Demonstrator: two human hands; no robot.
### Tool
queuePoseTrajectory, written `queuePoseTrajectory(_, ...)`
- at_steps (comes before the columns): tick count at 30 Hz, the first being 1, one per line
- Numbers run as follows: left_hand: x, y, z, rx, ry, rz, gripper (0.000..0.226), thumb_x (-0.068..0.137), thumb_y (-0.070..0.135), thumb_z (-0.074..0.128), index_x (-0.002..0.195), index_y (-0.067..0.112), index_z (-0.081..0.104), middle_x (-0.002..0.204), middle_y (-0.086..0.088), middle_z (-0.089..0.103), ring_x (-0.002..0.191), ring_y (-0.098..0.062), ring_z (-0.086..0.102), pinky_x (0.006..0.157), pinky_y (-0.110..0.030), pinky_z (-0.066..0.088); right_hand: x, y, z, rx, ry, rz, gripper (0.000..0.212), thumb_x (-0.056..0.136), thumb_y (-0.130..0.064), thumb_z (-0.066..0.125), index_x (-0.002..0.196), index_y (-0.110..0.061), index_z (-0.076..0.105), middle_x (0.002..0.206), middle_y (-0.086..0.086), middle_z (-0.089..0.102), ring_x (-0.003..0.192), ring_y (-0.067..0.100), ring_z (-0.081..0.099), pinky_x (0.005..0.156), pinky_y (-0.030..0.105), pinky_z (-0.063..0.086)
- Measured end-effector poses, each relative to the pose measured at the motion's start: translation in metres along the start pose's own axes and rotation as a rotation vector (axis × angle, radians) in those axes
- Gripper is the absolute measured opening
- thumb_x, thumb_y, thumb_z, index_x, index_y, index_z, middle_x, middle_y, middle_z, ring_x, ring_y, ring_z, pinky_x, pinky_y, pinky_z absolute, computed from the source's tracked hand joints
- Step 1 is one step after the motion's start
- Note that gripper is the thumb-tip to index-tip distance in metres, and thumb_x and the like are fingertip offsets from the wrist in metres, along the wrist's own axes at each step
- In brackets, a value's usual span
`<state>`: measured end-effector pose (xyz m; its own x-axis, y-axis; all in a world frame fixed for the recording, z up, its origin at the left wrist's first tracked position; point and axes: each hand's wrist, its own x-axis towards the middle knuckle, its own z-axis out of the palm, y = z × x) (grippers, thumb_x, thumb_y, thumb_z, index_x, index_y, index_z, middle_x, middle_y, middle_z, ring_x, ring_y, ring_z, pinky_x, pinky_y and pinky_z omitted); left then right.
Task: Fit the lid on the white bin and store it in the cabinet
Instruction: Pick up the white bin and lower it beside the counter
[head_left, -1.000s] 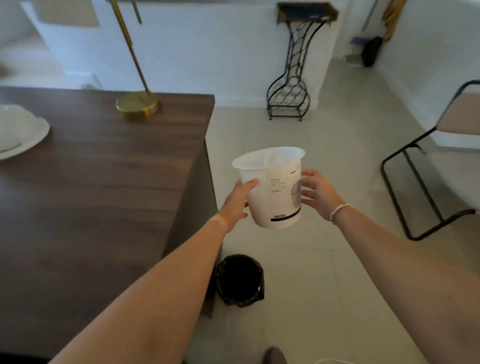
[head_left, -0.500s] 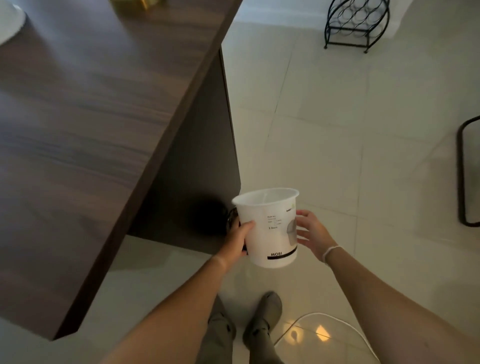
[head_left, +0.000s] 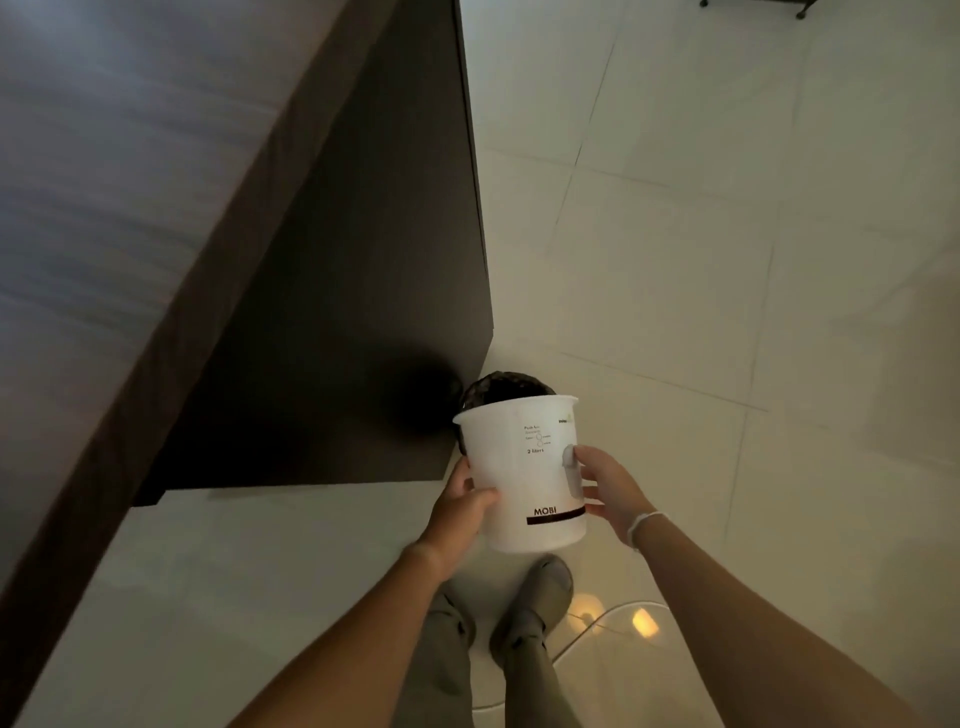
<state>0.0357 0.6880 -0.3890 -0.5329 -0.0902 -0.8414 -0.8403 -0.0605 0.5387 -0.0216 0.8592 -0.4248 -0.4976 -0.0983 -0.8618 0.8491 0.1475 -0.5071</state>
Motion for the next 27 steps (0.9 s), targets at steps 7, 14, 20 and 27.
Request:
queuePoseTrajectory(7,0.021,-0.005,-0.002,0.022,0.012,-0.023,0.055,0.095,0.019,0.046,0.147,0.03,0.029,0.123,0.001,0.05,0.108,-0.017,0.048,0.087,-0.033,0.037,0.022,0.005,0.008,0.025,0.023,0.111,0.037,0.09,-0.035,0.049,0.118,-0.011,0.054,0.104,0.008,0.057,0.08,0.019,0.056,0.06,0.029,0.046)
queuePoseTrajectory(14,0.028,-0.002,-0.003,0.065,0.011,-0.063,0.057,0.097,0.022,0.045,0.15,0.026,0.026,0.124,0.0,0.049,0.107,-0.015,0.045,0.09,-0.032,0.037,0.03,0.009,0.008,-0.037,0.059,0.153,0.039,0.089,-0.045,0.047,0.111,-0.014,0.052,0.11,0.01,0.058,0.094,0.026,0.057,0.061,0.029,0.047)
queuePoseTrajectory(20,0.028,-0.004,-0.002,0.077,0.004,-0.081,0.056,0.097,0.022,0.044,0.15,0.028,0.026,0.119,0.003,0.046,0.107,-0.015,0.043,0.09,-0.033,0.037,0.033,0.011,0.011,-0.099,0.055,0.185,0.047,0.09,-0.051,0.043,0.111,-0.011,0.052,0.105,0.01,0.059,0.093,0.027,0.059,0.07,0.033,0.051)
queuePoseTrajectory(27,0.032,-0.004,-0.002,0.082,0.004,-0.108,0.053,0.097,0.028,0.043,0.148,0.032,0.029,0.133,0.001,0.049,0.111,-0.018,0.047,0.086,-0.037,0.038,0.036,0.012,0.01,-0.104,0.039,0.188,0.051,0.089,-0.055,0.042,0.107,-0.009,0.054,0.08,0.003,0.059,0.071,0.019,0.059,0.06,0.029,0.05)
